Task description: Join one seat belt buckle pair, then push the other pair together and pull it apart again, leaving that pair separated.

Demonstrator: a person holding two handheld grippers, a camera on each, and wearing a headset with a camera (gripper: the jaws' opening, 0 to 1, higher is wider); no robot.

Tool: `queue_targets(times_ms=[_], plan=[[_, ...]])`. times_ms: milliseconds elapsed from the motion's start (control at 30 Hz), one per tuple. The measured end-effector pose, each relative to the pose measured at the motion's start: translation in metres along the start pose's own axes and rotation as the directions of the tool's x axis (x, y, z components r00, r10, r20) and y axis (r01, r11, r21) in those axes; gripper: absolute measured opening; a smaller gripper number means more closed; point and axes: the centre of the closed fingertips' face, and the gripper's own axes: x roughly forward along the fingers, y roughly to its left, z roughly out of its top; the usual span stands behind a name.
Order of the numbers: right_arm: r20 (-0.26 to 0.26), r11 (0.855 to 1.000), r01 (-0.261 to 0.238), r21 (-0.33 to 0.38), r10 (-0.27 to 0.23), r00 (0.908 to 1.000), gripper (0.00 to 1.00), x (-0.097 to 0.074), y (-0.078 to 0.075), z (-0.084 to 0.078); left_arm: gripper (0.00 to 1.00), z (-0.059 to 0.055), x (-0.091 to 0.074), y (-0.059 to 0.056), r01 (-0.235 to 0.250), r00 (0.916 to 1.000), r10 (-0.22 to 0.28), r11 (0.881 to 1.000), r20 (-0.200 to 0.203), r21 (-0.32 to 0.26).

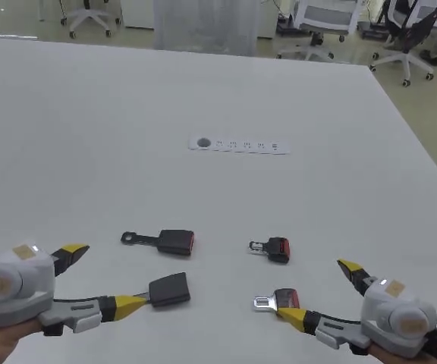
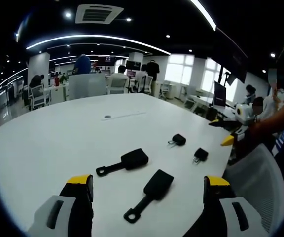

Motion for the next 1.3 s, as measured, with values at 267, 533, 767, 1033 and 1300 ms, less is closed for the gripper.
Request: queue_targets(times_ms=[267,533,767,1033,1300], plan=[[0.001,1.0,-0.001,0.002,0.001,1.0,0.95,-0.0005,0.0026,0.0007,0.95,0.0001,-0.002,0.0008,-0.005,1.0,0.005,1.0,0.006,-0.003],[0.002,1.0,-0.001,0.0,0.001,1.0,0.94,-0.0017,0.0036,0.0015,0.95,0.0013,-0.0034,0.0001,-0.006,0.9999,0.006,1.0,0.011,-0.004],[0.002,1.0,-0.001,-0.001,0.001,1.0,0.94,-0.0021,0.004,0.0017,0.95,0.0013,-0.0032,-0.0008,-0.004,0.9999,0.004,1.0,0.01,0.0],[-0.001,1.0,-0.004,-0.002,0.004,1.0,0.94,-0.002,0.0032,0.0012,0.95,0.0022,-0.0033,0.0006,-0.007,0.9999,0.007,1.0,0.013,-0.001],[-0.01,1.0,-0.017,-0.005,0.017,0.9998,0.94,-0.0016,0.0042,-0.0011,0.94,-0.0013,-0.0023,-0.0008,-0.003,1.0,0.003,1.0,0.005,-0.001]])
